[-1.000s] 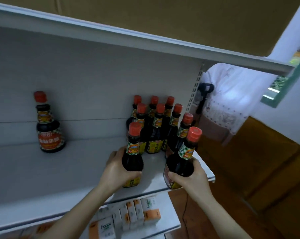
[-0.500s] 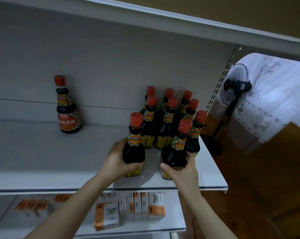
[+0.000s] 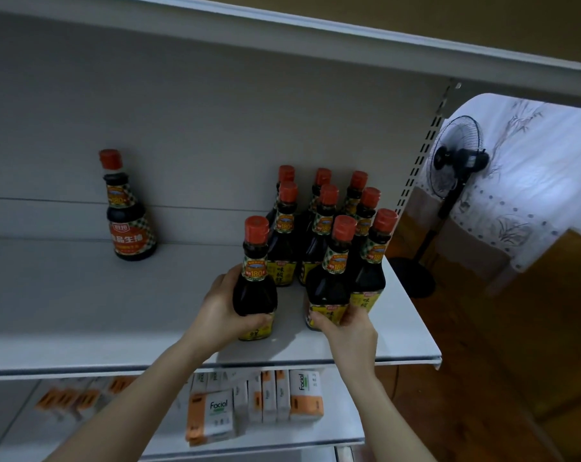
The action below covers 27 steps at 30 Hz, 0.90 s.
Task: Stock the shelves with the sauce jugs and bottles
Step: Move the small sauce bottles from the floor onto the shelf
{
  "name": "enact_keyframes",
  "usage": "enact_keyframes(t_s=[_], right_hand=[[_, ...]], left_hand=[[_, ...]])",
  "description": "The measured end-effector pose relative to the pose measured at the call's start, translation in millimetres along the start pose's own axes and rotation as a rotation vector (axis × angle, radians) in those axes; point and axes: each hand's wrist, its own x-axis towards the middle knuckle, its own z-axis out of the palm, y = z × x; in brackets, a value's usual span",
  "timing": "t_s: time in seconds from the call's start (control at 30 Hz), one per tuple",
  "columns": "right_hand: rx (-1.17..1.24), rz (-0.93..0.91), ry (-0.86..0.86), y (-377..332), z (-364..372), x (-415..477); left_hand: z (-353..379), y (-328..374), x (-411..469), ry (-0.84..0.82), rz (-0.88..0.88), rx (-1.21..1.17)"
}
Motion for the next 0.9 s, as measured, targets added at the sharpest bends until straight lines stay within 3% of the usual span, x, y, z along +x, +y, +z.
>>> enact_keyframes(t_s=[0.27,0.5,0.9], right_hand=[[-0.198,0.147,0.007,-8.7,11.3,12.6],[-0.214,0.188,0.030,-11.5,16.2,15.8],[-0.277,-0.034,-0.073,26.5,-24.2,1.7]], left_hand=[[-0.2,-2.4,0.3,-0.013,-0.005,-0.019],[-0.4,-2.1,0.1,-0.019,-0.008,-0.010],[16.0,10.7,11.8,-0.018,-0.017,-0.093]])
